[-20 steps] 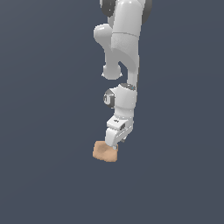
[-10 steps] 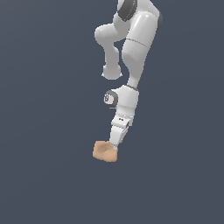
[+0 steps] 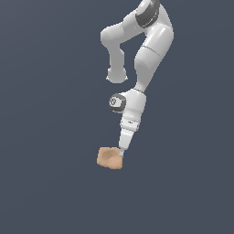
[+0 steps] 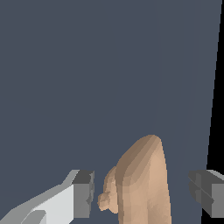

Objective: Pick up the object and move it to a goal position.

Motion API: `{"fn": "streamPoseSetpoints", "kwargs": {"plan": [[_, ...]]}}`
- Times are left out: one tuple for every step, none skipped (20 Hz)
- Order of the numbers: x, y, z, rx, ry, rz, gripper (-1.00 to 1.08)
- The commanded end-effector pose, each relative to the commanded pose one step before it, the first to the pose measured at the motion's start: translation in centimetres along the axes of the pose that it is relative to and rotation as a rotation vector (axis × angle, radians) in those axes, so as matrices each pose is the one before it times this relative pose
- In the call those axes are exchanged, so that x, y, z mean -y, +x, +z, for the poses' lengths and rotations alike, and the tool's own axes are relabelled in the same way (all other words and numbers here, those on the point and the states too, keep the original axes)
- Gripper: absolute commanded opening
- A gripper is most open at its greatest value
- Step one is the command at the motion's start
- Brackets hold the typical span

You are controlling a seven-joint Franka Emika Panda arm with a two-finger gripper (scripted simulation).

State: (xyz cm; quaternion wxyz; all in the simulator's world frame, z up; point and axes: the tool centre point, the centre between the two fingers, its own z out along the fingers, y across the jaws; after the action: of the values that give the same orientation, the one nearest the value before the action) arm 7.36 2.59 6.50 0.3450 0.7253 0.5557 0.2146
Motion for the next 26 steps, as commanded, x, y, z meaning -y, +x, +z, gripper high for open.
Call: {"fn": "streamPoseSetpoints", "kwargs": {"plan": [[-0.132, -0.129, -0.101, 0.00835, -0.02085, -0.02922, 0.68], [-0.019, -0.027, -0.028, 0.00244, -0.00563, -0.00843, 0.68], [-0.018, -0.021, -0.026, 0.00213, -0.00488, -0.00732, 0.68], [-0.017, -0.018, -0.023, 0.00188, -0.00428, -0.00644, 0.68], [-0.014, -0.016, -0.020, 0.00161, -0.00359, -0.00541, 0.68], [-0.009, -0.014, -0.014, 0.00126, -0.00272, -0.00410, 0.68], [-0.005, -0.012, -0.011, 0.00102, -0.00208, -0.00314, 0.68], [-0.001, -0.016, -0.007, 0.00091, -0.00172, -0.00259, 0.68], [-0.004, -0.004, -0.003, 0.00031, -0.00074, -0.00112, 0.68], [-0.024, 0.006, -0.001, 0.00000, 0.00000, 0.00000, 0.68], [-0.006, 0.034, -0.015, -0.00069, 0.00005, 0.00006, 0.68], [0.039, -0.059, 0.020, 0.00124, -0.00034, -0.00050, 0.68], [0.083, -0.111, 0.037, 0.00215, -0.00070, -0.00104, 0.68], [0.123, -0.173, 0.056, 0.00348, -0.00119, -0.00177, 0.68], [0.136, -0.191, 0.061, 0.00386, -0.00138, -0.00205, 0.68], [0.099, -0.139, 0.044, 0.00282, -0.00104, -0.00155, 0.68], [0.061, -0.085, 0.027, 0.00172, -0.00064, -0.00096, 0.68], [0.021, -0.029, 0.009, 0.00057, -0.00021, -0.00032, 0.68], [-0.073, 0.113, -0.033, -0.00231, 0.00124, 0.00131, 0.68], [0.001, -0.001, 0.023, 0.00000, 0.00000, 0.00000, 0.68], [0.003, -0.003, 0.067, 0.00000, 0.00000, 0.00000, 0.68], [0.006, -0.005, 0.112, 0.00000, 0.00000, 0.00000, 0.68], [0.008, -0.008, 0.156, 0.00000, 0.00000, 0.00000, 0.68], [0.011, -0.010, 0.199, 0.00000, 0.00000, 0.00000, 0.68], [0.016, -0.014, 0.246, 0.00051, -0.00012, -0.00045, 0.68], [0.016, -0.015, 0.284, 0.00000, 0.00000, 0.00000, 0.68]]}}
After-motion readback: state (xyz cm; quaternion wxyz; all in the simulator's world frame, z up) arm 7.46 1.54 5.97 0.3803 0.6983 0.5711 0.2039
